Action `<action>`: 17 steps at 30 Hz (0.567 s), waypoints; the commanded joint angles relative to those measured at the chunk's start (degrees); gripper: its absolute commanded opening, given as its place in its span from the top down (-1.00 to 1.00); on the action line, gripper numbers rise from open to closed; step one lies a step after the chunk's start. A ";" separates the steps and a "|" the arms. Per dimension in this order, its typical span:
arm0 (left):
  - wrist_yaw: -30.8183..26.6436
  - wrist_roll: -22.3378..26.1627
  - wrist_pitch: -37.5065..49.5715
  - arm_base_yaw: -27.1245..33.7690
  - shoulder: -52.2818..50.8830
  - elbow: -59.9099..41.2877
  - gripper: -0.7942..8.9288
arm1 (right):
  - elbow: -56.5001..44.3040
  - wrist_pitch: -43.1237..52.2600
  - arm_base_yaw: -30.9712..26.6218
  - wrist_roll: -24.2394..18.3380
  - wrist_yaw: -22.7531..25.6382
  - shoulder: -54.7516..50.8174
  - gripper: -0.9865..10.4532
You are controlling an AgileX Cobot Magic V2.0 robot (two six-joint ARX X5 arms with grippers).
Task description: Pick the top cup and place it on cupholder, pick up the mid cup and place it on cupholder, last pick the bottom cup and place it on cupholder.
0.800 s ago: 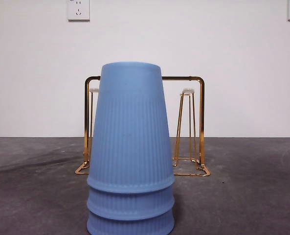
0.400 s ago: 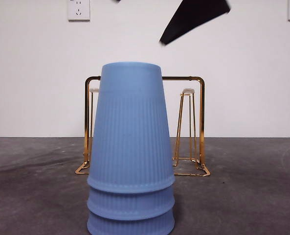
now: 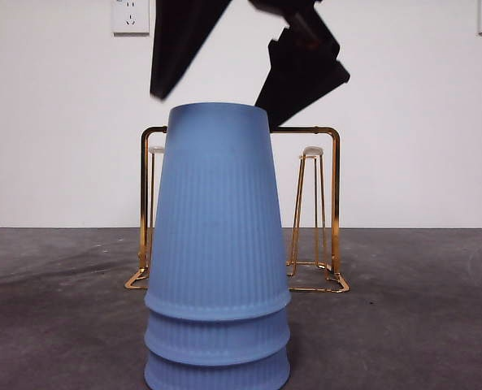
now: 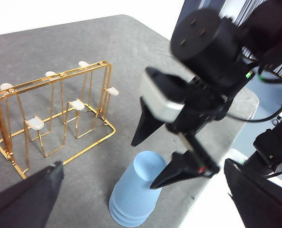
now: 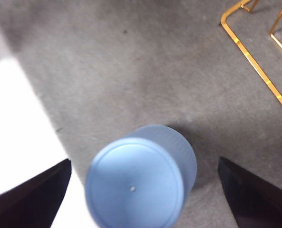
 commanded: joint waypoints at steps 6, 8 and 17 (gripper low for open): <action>0.48 -0.02 0.52 -1.16 0.20 1.14 -0.25 | 1.31 -1.44 1.18 0.55 0.26 2.93 0.04; 0.48 -0.02 0.52 -1.33 0.20 1.14 -0.25 | 1.31 -1.29 1.36 0.55 0.26 2.89 0.14; 0.48 0.00 0.52 -2.19 0.20 1.14 -0.25 | 1.36 -1.05 1.66 0.57 0.31 2.80 0.36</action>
